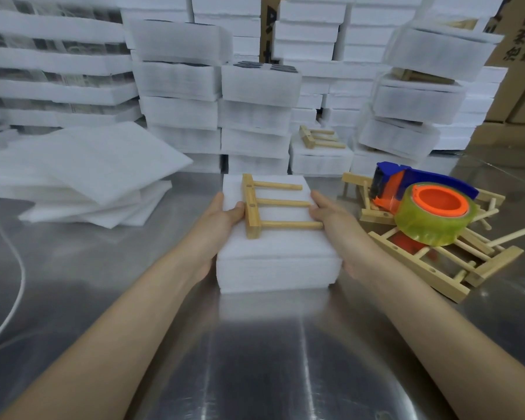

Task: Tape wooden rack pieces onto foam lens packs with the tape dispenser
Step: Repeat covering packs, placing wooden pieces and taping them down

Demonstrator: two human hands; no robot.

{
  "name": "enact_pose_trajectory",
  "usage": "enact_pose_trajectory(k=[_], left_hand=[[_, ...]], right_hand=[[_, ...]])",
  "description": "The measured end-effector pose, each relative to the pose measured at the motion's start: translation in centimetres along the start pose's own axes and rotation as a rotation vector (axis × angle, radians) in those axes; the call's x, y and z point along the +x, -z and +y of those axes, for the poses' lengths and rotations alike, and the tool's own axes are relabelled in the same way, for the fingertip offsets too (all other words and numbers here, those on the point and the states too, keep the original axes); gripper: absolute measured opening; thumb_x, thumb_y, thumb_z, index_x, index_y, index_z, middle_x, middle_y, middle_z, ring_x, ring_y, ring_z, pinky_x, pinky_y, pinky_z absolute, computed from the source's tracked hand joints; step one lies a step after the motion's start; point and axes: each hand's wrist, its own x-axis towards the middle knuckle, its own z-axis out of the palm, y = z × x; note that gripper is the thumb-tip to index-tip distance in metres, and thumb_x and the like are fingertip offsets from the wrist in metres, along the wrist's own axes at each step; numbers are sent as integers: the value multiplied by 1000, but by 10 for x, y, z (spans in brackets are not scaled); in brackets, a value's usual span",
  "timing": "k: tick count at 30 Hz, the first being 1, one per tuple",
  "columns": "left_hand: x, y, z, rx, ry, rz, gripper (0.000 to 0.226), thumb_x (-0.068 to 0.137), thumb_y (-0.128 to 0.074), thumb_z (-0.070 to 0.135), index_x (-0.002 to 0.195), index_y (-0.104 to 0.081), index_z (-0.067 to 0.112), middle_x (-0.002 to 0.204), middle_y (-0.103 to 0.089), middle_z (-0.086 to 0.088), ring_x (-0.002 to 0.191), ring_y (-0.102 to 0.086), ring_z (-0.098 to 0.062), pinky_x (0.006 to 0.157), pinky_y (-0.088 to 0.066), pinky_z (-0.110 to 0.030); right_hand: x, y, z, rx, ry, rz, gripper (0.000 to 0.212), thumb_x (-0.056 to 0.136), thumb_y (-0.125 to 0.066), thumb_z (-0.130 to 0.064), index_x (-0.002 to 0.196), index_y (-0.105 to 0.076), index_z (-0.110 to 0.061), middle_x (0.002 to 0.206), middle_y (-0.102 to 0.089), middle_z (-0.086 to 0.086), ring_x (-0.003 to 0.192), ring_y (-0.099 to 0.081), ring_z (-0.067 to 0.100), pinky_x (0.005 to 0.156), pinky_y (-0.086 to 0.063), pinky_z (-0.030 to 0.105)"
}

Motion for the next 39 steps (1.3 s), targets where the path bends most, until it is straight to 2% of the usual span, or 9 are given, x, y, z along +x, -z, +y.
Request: enact_pose_trajectory(k=[3,6,12,16,21,28,33,35,39], left_hand=[[0,0,0,-28,29,8,9,100,-49,31,101,-51,40,84,-67,33,81,-66,9,67,-52,-13],[-3,2,4,-36,107,7,52,97,-44,48,145,-37,28,142,-48,16,129,-48,-8,110,-37,-35],[-8,4,12,-100,147,-19,51,97,-37,56,129,-59,23,119,-68,1,109,-65,-17,104,-43,-39],[-10,3,13,-118,149,-26,51,98,-35,53,124,-62,19,116,-70,-1,107,-66,-18,102,-45,-37],[-7,4,12,-107,164,0,49,98,-36,52,125,-62,19,122,-67,-2,113,-62,-20,108,-40,-40],[-10,7,18,-24,114,137,43,100,-38,43,129,-56,17,126,-57,9,113,-53,-10,96,-39,-29],[-8,14,34,-48,-193,368,36,96,-49,30,131,-54,24,135,-52,9,115,-51,-5,103,-37,-28],[-15,14,44,-176,-254,316,23,90,-52,25,109,-63,20,112,-68,1,90,-65,-8,74,-49,-24],[-30,5,54,-215,-354,263,25,93,-44,14,82,-66,10,69,-70,-4,46,-45,-10,40,-28,-17]], right_hand=[[0,0,-1,-5,-17,20,44,102,-43,-21,145,-41,-31,110,-52,-15,100,-56,9,96,-46,30],[-2,1,-5,-8,-15,0,38,103,-42,-21,138,-48,-32,106,-59,-18,94,-59,5,81,-48,23],[1,56,-16,-898,399,458,39,95,-48,-10,132,-56,-14,140,-51,8,129,-42,27,106,-37,41],[5,124,-13,-914,137,899,49,89,-52,-18,137,-47,-10,145,-35,20,135,-27,39,106,-31,55],[13,163,-1,-647,-307,792,60,96,-46,-39,142,-35,-2,141,-39,27,124,-43,46,96,-40,53],[6,168,-6,28,-176,738,42,88,-64,-36,120,-51,-13,117,-53,10,94,-59,25,62,-50,30],[-12,144,-37,311,89,564,35,86,-59,-34,117,-58,-18,116,-66,2,96,-67,17,75,-54,34],[-21,133,-47,500,191,408,31,82,-63,-25,113,-62,-21,107,-70,-1,101,-68,16,81,-57,39],[-33,104,-53,557,303,226,14,85,-60,-14,95,-68,-21,83,-70,-3,88,-63,12,95,-51,33]])
